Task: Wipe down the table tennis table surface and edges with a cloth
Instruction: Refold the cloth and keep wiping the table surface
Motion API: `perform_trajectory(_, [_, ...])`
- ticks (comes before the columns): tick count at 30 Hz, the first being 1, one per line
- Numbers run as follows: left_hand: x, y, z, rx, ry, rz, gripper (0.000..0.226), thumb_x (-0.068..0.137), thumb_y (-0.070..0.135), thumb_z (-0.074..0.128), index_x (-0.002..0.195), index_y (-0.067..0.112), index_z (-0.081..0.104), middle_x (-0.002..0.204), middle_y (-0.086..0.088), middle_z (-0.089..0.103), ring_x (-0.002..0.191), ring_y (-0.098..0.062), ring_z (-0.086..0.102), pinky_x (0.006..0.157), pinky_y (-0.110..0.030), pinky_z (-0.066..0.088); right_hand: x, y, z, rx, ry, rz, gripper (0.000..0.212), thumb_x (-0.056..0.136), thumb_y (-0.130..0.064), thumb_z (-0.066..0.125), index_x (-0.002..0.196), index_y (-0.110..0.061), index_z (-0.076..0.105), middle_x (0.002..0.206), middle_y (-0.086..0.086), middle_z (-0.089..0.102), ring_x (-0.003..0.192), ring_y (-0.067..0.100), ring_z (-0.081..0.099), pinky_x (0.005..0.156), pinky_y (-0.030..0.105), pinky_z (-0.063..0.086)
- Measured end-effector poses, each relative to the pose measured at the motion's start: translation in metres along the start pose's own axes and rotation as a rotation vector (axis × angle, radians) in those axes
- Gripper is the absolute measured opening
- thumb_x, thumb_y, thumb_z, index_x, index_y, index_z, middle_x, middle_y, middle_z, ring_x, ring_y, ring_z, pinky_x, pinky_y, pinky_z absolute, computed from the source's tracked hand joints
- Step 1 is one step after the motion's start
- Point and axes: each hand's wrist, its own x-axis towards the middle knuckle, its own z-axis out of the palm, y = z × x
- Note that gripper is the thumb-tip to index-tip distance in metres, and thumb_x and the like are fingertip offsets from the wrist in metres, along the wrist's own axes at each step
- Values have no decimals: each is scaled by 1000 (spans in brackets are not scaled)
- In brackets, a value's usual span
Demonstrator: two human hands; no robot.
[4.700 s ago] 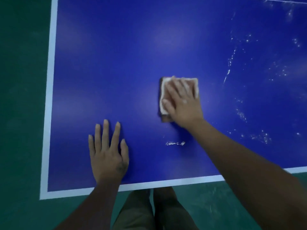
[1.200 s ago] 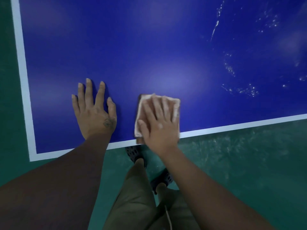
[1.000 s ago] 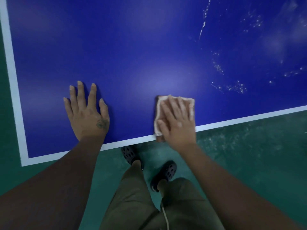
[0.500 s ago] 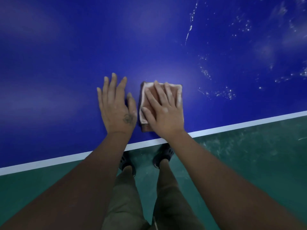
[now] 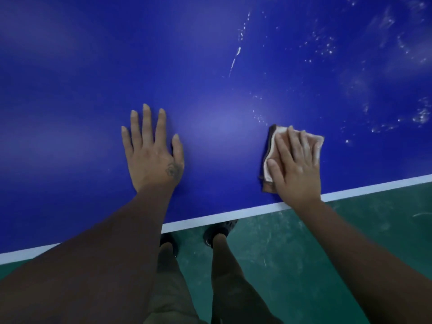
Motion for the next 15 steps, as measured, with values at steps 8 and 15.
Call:
perform_trajectory(8, [2, -2, 7, -37, 98, 23, 55, 116, 35, 40, 168, 19, 41, 179, -9, 29, 168, -32, 19, 137, -55, 12, 51, -112, 13, 103, 9, -254, 60, 110, -59, 39, 163, -30, 45, 177, 1, 26, 166, 30, 17, 128, 70, 12])
perform_trajectory(15, [3, -3, 10, -37, 97, 26, 55, 115, 36, 39, 168, 20, 41, 178, -8, 31, 168, -32, 21, 137, -55, 13, 115, -113, 21, 166, 40, -385, 59, 110, -57, 44, 162, -28, 47, 175, 0, 32, 165, 28, 22, 129, 65, 15])
